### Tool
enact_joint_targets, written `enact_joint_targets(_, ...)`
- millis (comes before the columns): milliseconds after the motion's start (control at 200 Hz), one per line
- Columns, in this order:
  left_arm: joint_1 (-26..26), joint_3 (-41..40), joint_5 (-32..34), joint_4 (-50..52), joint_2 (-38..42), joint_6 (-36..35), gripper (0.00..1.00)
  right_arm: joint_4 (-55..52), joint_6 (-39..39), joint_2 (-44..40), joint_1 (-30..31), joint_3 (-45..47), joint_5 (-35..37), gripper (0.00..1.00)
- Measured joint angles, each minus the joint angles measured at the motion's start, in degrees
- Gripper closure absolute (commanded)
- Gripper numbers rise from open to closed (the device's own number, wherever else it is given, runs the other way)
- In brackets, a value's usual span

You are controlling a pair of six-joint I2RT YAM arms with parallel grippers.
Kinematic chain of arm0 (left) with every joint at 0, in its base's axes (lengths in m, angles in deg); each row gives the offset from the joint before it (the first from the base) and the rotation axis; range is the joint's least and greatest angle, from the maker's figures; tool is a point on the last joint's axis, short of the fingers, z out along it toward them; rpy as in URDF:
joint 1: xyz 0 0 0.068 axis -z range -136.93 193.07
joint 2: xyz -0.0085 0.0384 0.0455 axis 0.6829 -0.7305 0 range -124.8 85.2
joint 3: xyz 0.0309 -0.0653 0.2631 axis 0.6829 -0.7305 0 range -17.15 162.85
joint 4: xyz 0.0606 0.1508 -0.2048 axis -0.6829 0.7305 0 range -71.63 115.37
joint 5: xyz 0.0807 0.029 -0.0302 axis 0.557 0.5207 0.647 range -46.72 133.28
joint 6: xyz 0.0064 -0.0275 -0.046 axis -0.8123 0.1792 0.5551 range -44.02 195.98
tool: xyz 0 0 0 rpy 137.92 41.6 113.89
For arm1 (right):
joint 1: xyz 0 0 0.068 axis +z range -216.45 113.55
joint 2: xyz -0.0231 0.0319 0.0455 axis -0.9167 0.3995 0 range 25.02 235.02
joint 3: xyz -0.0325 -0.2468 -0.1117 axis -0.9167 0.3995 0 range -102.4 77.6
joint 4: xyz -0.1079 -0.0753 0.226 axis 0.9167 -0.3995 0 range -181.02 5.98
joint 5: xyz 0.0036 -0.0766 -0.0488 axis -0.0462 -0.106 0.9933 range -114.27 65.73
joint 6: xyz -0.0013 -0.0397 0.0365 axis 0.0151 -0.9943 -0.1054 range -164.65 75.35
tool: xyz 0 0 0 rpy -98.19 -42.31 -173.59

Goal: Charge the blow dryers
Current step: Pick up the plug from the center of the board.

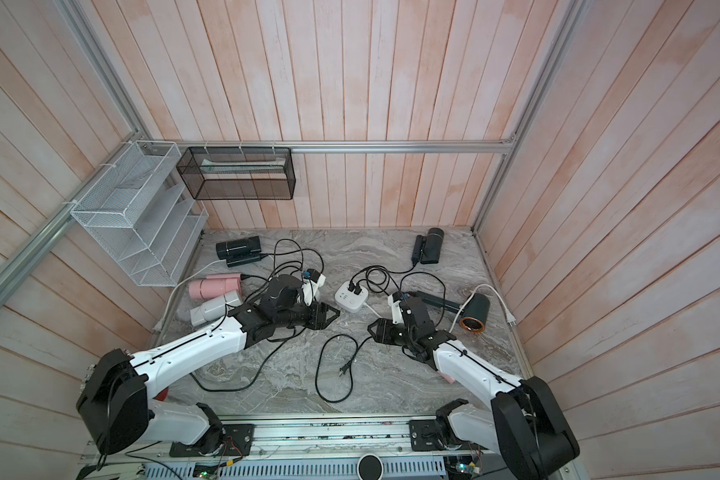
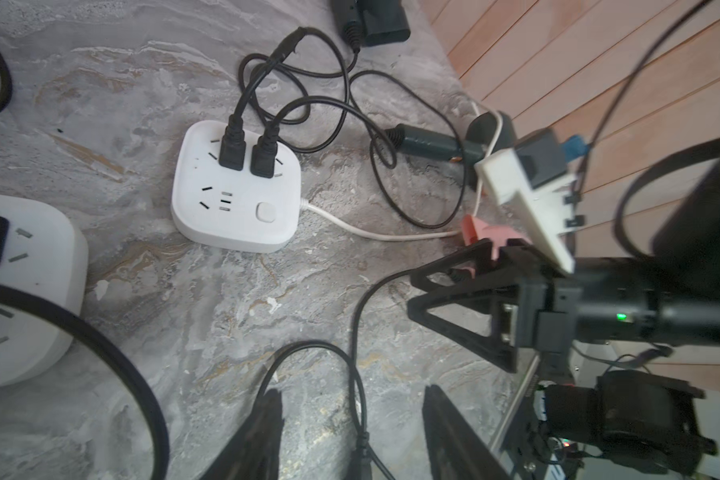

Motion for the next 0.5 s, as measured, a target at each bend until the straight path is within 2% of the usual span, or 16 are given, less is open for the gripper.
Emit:
enact_joint_targets(150,0.39,-7.52,-2.12,-7.87,3.87,1.53,0.36,1.6,0.79,3.96,0.0,-0.13,0.81,0.41)
enact_joint_targets(215,0.66,-9.62,-2.54,-9.68,5.01,1.97,0.29,2.1,0.85,5.84,0.0,-0.48,1.2,0.42)
enact_joint_targets(275,0.87,-10.38,-2.73,-10.32,5.75,2.16,0.23,2.4,0.96,7.65,0.0,-1.11,1.66,0.42)
enact_joint_targets(500,1.05,-10.93,-2.73,-13.29,8.83,2.51,0.15,3.02,1.51,11.28,0.0,-2.47,4.63,0.45)
